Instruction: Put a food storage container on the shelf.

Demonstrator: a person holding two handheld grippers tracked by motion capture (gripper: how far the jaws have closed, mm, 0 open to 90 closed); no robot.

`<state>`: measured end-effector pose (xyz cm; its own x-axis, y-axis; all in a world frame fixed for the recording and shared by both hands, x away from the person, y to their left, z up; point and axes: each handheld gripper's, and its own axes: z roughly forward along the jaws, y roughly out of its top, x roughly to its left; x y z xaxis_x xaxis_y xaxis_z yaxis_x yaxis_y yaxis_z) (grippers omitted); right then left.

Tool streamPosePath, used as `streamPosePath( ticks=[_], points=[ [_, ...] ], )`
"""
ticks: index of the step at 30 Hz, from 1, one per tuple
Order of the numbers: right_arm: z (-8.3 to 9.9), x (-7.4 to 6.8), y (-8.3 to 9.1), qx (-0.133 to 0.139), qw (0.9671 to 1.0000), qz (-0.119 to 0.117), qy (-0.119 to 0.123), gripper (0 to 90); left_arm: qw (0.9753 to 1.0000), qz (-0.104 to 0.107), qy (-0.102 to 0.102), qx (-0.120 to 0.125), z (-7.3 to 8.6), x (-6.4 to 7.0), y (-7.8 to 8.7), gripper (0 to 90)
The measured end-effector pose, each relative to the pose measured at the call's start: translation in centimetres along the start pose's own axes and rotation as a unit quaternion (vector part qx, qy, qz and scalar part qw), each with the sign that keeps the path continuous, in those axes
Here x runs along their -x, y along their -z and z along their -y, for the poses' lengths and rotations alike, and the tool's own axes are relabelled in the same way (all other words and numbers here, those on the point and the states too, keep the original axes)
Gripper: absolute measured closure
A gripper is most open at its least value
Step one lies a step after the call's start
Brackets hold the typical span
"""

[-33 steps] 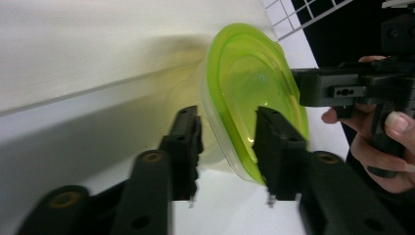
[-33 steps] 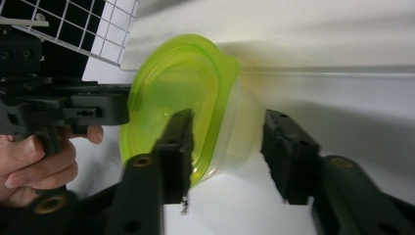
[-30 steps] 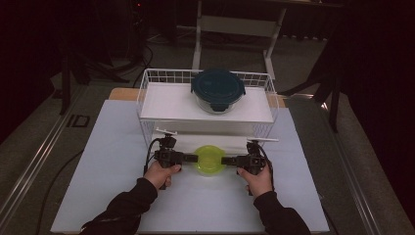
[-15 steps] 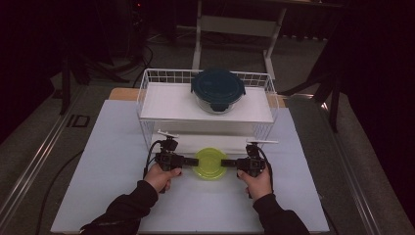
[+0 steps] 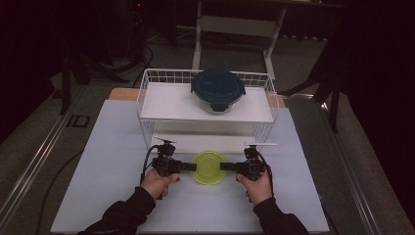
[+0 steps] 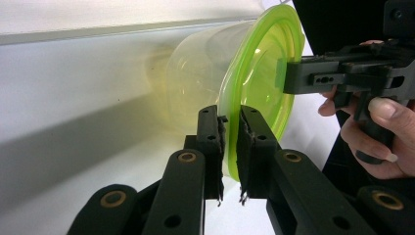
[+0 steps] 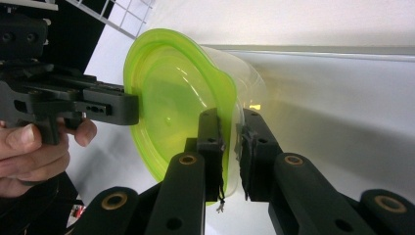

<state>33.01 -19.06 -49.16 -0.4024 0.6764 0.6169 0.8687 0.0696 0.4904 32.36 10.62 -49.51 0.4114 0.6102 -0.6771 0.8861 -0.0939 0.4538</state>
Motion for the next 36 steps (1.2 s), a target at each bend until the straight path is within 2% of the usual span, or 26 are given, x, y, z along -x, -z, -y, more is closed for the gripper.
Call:
streamPosePath(
  ticks=[12, 22, 28, 36],
  points=[
    [0.5, -1.5, 1.4, 0.003, 0.9998, -0.015, 0.011, 80.4, 0.9998, 0.013, -0.011, 0.004, 0.4, 1.6, 1.7, 80.9],
    [0.5, -3.4, 3.4, 0.01, 0.9991, -0.03, 0.027, 80.4, 0.9988, 0.022, -0.039, 0.018, 0.4, 3.9, 4.0, 81.3],
    [0.1, -4.9, 4.8, 0.027, 0.9981, -0.038, 0.041, 80.4, 0.997, 0.026, -0.065, 0.032, -0.1, 5.7, 5.9, 81.8],
    [-0.7, -6.6, 6.4, 0.041, 0.9965, -0.047, 0.055, 80.4, 0.9949, 0.032, -0.084, 0.047, -0.8, 7.4, 7.7, 82.2]
  ],
)
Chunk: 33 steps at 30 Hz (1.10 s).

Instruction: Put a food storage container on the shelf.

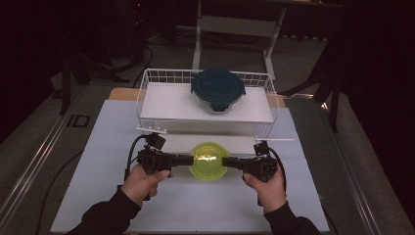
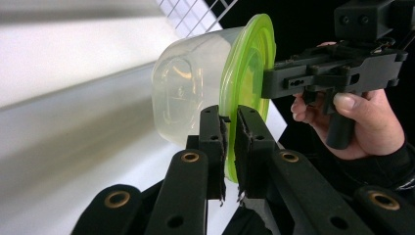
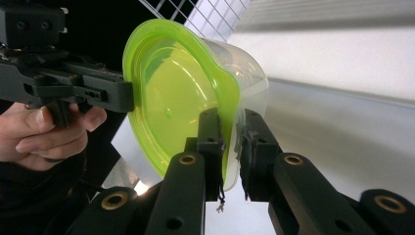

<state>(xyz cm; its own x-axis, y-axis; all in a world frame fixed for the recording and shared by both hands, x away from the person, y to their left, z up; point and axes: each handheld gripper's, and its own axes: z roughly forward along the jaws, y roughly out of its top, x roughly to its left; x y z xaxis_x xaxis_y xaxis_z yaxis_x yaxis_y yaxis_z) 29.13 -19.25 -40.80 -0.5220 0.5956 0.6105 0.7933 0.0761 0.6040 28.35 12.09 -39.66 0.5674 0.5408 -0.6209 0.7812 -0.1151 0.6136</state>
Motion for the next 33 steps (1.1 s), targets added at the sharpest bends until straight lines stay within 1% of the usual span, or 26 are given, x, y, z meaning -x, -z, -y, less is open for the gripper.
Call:
streamPosePath(
  ticks=[4, 5, 6, 7, 8, 10, 14, 17, 22, 23, 25, 27, 30, 33],
  points=[
    [-0.5, -0.6, 0.4, 0.005, 1.0, 0.001, 0.004, 80.4, 1.0, 0.001, -0.005, 0.005, -0.5, 0.5, 0.4, 82.2],
    [-1.1, -1.1, 0.9, 0.008, 0.9999, 0.003, 0.012, 80.4, 0.9999, 0.004, -0.008, 0.01, -1.0, 0.9, 0.8, 82.2],
    [-1.1, -1.1, 0.9, 0.008, 0.9999, 0.003, 0.012, 80.4, 0.9999, 0.004, -0.008, 0.01, -1.0, 0.9, 0.8, 82.2],
    [-1.5, -1.5, 1.3, 0.012, 0.9997, 0.003, 0.019, 80.3, 0.9998, 0.011, -0.013, 0.014, -1.4, 1.1, 1.1, 82.2],
    [-1.5, -1.5, 1.3, 0.012, 0.9997, 0.003, 0.019, 80.3, 0.9998, 0.011, -0.013, 0.014, -1.4, 1.1, 1.1, 82.2],
    [-2.0, -1.9, 1.7, 0.015, 0.9997, 0.004, 0.021, 80.4, 0.9996, 0.006, -0.02, 0.019, -1.9, 1.7, 1.4, 82.2],
    [-3.0, -2.6, 2.3, 0.026, 0.9993, 0.001, 0.028, 80.5, 0.9991, 0.002, -0.032, 0.028, -3.1, 2.5, 2.1, 82.3],
    [-4.1, -3.1, 2.8, 0.036, 0.9988, 0.001, 0.032, 80.5, 0.9986, 0.0, -0.039, 0.035, -4.2, 3.1, 2.6, 82.3],
    [-6.1, -4.1, 3.8, 0.053, 0.9977, 0.003, 0.042, 80.5, 0.9977, 0.002, -0.048, 0.048, -6.4, 4.0, 3.4, 82.3],
    [-6.5, -4.3, 4.0, 0.055, 0.9974, 0.006, 0.045, 80.6, 0.9973, 0.0, -0.053, 0.051, -6.9, 4.3, 3.6, 82.3],
    [-7.4, -4.8, 4.4, 0.059, 0.997, 0.008, 0.05, 80.6, 0.9969, 0.001, -0.056, 0.056, -7.5, 4.6, 3.9, 82.3],
    [-8.3, -5.2, 4.8, 0.063, 0.9964, 0.012, 0.055, 80.5, 0.9963, -0.002, -0.061, 0.061, -8.5, 5.0, 4.2, 82.3],
    [-9.7, -5.6, 5.3, 0.067, 0.996, 0.015, 0.057, 80.6, 0.9958, -0.005, -0.063, 0.066, -9.7, 5.3, 4.4, 82.3],
    [-11.1, -5.8, 5.7, 0.071, 0.9958, 0.015, 0.057, 80.6, 0.9952, -0.005, -0.067, 0.071, -11.2, 5.5, 4.6, 82.3]
  ],
)
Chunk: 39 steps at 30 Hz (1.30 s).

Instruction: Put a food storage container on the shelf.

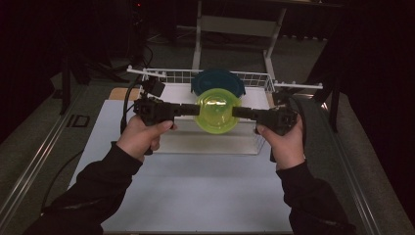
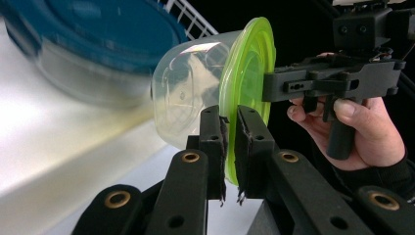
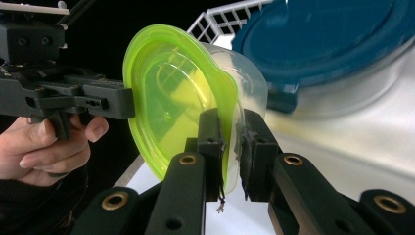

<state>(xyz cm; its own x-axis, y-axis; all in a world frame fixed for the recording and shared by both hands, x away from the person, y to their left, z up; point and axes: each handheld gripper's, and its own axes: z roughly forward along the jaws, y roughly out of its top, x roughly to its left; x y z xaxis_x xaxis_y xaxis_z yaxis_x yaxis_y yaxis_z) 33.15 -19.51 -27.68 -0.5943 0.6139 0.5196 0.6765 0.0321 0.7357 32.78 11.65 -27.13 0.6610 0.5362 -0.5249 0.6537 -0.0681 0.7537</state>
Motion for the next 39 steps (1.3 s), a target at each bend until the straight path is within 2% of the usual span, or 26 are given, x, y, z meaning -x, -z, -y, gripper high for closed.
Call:
streamPosePath(
  ticks=[5, 9, 11, 14, 17, 23, 27, 29, 30, 31, 33, 35, 37, 39],
  points=[
    [-2.5, 0.0, 0.3, 0.009, 0.9999, 0.014, 0.003, 80.6, 1.0, -0.001, 0.001, 0.009, -2.3, -0.3, -0.5, 82.2],
    [-4.2, 0.3, 0.3, 0.009, 0.9996, 0.027, 0.003, 80.6, 0.9998, -0.01, 0.001, 0.014, -4.0, -0.6, -1.1, 82.0],
    [-4.9, 0.6, 0.2, 0.011, 0.9995, 0.03, -0.003, 80.6, 0.9999, -0.013, 0.0, 0.01, -4.7, -0.8, -1.4, 81.9],
    [-5.7, 1.1, 0.0, 0.011, 0.9992, 0.035, -0.012, 80.6, 0.9996, -0.024, 0.007, 0.011, -5.6, -1.3, -2.1, 81.6],
    [-6.3, 1.6, -0.3, 0.01, 0.9988, 0.043, -0.019, 80.6, 0.9995, -0.025, 0.016, 0.008, -6.2, -1.9, -2.6, 81.2],
    [-7.2, 2.8, -1.1, -0.004, 0.9981, 0.047, -0.039, 80.5, 0.9992, -0.027, 0.027, 0.013, -6.3, -3.0, -3.4, 81.0],
    [-7.6, 2.8, -1.5, -0.006, 0.9978, 0.051, -0.042, 80.6, 0.9986, -0.026, 0.04, 0.022, -6.4, -3.5, -3.5, 80.5],
    [-7.9, 2.8, -1.6, -0.008, 0.9974, 0.056, -0.045, 80.4, 0.9984, -0.034, 0.039, 0.024, -6.5, -3.5, -3.7, 79.8],
    [-8.0, 2.8, -1.7, -0.009, 0.9972, 0.06, -0.043, 80.4, 0.9979, -0.036, 0.047, 0.027, -6.6, -3.6, -3.7, 79.4],
    [-8.3, 2.9, -1.8, -0.011, 0.997, 0.056, -0.052, 80.4, 0.9973, -0.033, 0.057, 0.031, -6.6, -3.8, -3.7, 79.2],
    [-8.6, 3.2, -2.0, -0.014, 0.9964, 0.056, -0.062, 80.1, 0.9969, -0.042, 0.058, 0.034, -6.7, -3.7, -3.8, 77.5],
    [-8.9, 3.4, -2.1, -0.015, 0.996, 0.058, -0.066, 79.6, 0.9959, -0.047, 0.066, 0.041, -6.7, -3.8, -4.0, 76.8],
    [-9.2, 3.5, -2.3, -0.014, 0.9951, 0.066, -0.072, 79.1, 0.9954, -0.052, 0.067, 0.044, -6.8, -3.7, -4.2, 74.7],
    [-9.5, 3.6, -2.4, -0.012, 0.9946, 0.08, -0.065, 75.7, 0.9948, -0.058, 0.07, 0.044, -6.8, -3.7, -4.5, 72.8]
  ],
)
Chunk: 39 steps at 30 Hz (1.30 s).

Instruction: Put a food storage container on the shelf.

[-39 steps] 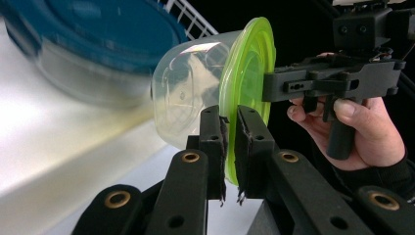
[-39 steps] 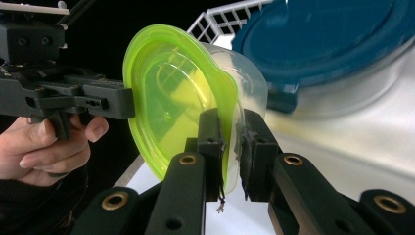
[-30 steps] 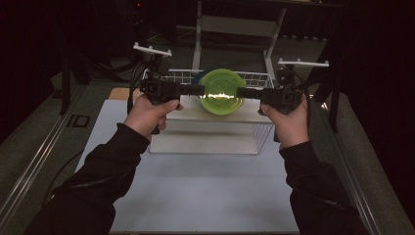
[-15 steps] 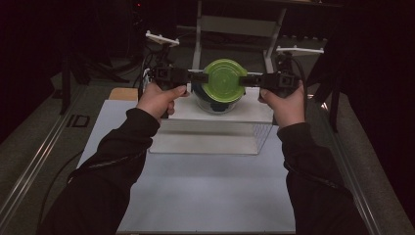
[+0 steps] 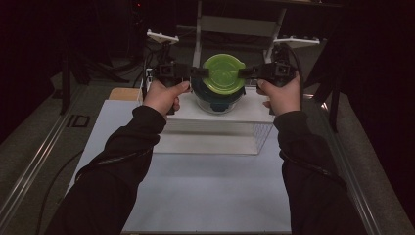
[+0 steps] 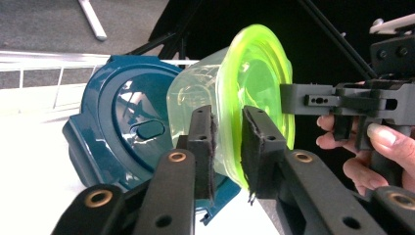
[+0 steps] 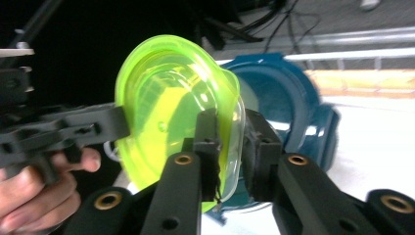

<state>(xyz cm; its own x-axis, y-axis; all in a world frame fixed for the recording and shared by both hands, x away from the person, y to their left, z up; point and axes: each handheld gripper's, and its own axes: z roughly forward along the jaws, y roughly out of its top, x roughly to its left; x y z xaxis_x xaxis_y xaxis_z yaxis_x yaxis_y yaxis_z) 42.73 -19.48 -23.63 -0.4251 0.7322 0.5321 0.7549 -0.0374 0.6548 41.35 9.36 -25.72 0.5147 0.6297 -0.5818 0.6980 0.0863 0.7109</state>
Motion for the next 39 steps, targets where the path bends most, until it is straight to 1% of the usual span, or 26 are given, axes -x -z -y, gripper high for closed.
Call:
streamPosePath(
  ticks=[1, 2, 3, 4, 7, 8, 11, 14, 16, 17, 18, 19, 21, 24, 26, 27, 28, 29, 30, 32, 33, 34, 36, 37, 38, 39],
  points=[
    [-0.1, 0.0, -0.1, 0.004, 0.9999, 0.008, 0.005, 70.9, 1.0, -0.002, -0.003, -0.001, 0.0, 0.0, -0.2, 72.8],
    [-0.2, 0.1, -0.3, 0.005, 0.9999, 0.013, 0.008, 68.8, 1.0, -0.002, -0.005, -0.006, 0.0, -0.1, -0.4, 72.8],
    [-0.2, 0.3, -0.4, 0.006, 0.9999, 0.008, 0.005, 68.2, 1.0, 0.002, 0.001, -0.002, 0.0, -0.3, -0.5, 71.6],
    [-0.2, 0.3, -0.5, 0.009, 0.9999, 0.008, 0.002, 68.6, 1.0, 0.005, 0.008, 0.002, 0.0, -0.4, -0.5, 71.3],
    [-0.3, 0.3, -0.7, 0.015, 0.9998, 0.013, -0.002, 68.5, 0.9998, 0.003, 0.017, 0.008, 0.1, -0.5, -0.7, 69.4],
    [-0.3, 0.3, -0.8, 0.017, 0.9997, 0.016, -0.004, 67.6, 0.9998, 0.001, 0.017, 0.009, 0.2, -0.5, -0.8, 67.9],
    [-0.5, 0.5, -1.0, 0.02, 0.9997, 0.015, -0.008, 65.5, 0.9997, 0.0, 0.021, 0.01, 0.2, -0.6, -0.9, 65.6],
    [-0.7, 0.9, -1.4, 0.022, 0.9996, 0.017, -0.01, 63.5, 0.9996, -0.008, 0.024, 0.016, 0.1, -0.6, -1.1, 60.0],
    [-0.8, 1.0, -1.5, 0.022, 0.9995, 0.016, -0.014, 63.2, 0.9994, -0.011, 0.026, 0.02, 0.0, -0.7, -1.1, 58.8],
    [-0.9, 1.1, -1.6, 0.021, 0.9995, 0.015, -0.016, 62.9, 0.9991, -0.015, 0.03, 0.024, 0.0, -0.8, -1.3, 58.8],
    [-1.1, 1.2, -1.8, 0.02, 0.9995, 0.016, -0.018, 61.8, 0.9992, -0.015, 0.03, 0.024, 0.0, -0.8, -1.3, 57.2],
    [-1.3, 1.3, -2.1, 0.021, 0.9994, 0.016, -0.021, 60.2, 0.999, -0.021, 0.03, 0.027, -0.1, -0.9, -1.4, 54.3],
    [-1.5, 1.2, -2.2, 0.021, 0.9994, 0.021, -0.02, 59.8, 0.9987, -0.021, 0.035, 0.031, -0.1, -1.0, -1.4, 53.1],
    [-1.6, 1.3, -2.3, 0.021, 0.9994, 0.022, -0.02, 58.8, 0.9986, -0.025, 0.035, 0.032, -0.2, -1.1, -1.5, 51.0],
    [-1.6, 1.3, -2.2, 0.023, 0.9994, 0.021, -0.016, 55.5, 0.9984, -0.028, 0.034, 0.035, -0.2, -1.2, -1.4, 48.8],
    [-1.5, 1.3, -2.1, 0.028, 0.9993, 0.016, -0.017, 53.7, 0.9984, -0.026, 0.035, 0.036, -0.3, -1.3, -1.3, 48.5],
    [-1.5, 1.4, -2.1, 0.029, 0.9994, 0.016, -0.014, 52.5, 0.9983, -0.021, 0.038, 0.039, -0.3, -1.4, -1.2, 46.2],
    [-1.5, 1.5, -1.9, 0.034, 0.9993, 0.014, -0.013, 51.4, 0.9983, -0.017, 0.038, 0.041, -0.2, -1.4, -1.0, 46.0],
    [-1.5, 1.5, -1.8, 0.04, 0.9991, 0.011, -0.014, 50.9, 0.9983, -0.016, 0.036, 0.043, -0.2, -1.4, -0.8, 45.9],
    [-1.5, 1.5, -1.4, 0.042, 0.9991, 0.006, -0.011, 49.1, 0.9983, -0.01, 0.035, 0.046, -0.2, -1.2, -0.4, 43.8],
    [-1.5, 1.5, -1.2, 0.043, 0.999, 0.003, -0.01, 48.5, 0.9983, -0.008, 0.031, 0.048, -0.2, -1.1, -0.2, 43.7],
    [-1.4, 1.4, -1.0, 0.044, 0.999, 0.001, -0.007, 47.1, 0.9984, -0.007, 0.027, 0.049, -0.1, -1.0, 0.0, 42.6],
    [-1.2, 1.0, -0.6, 0.045, 0.999, -0.002, 0.004, 43.6, 0.9982, 0.002, 0.028, 0.052, 0.0, -0.8, 0.5, 39.3],
    [-1.1, 0.8, -0.4, 0.045, 0.9989, -0.007, 0.007, 42.7, 0.9984, 0.008, 0.025, 0.051, 0.1, -0.8, 0.8, 38.6],
    [-0.9, 0.7, -0.2, 0.045, 0.9988, -0.015, 0.012, 40.8, 0.9982, 0.026, 0.016, 0.051, 0.3, -0.8, 1.1, 37.0],
    [-0.7, 0.5, -0.1, 0.043, 0.9987, -0.017, 0.019, 37.7, 0.9975, 0.049, 0.003, 0.052, 0.5, -0.8, 1.3, 32.4]
  ],
)
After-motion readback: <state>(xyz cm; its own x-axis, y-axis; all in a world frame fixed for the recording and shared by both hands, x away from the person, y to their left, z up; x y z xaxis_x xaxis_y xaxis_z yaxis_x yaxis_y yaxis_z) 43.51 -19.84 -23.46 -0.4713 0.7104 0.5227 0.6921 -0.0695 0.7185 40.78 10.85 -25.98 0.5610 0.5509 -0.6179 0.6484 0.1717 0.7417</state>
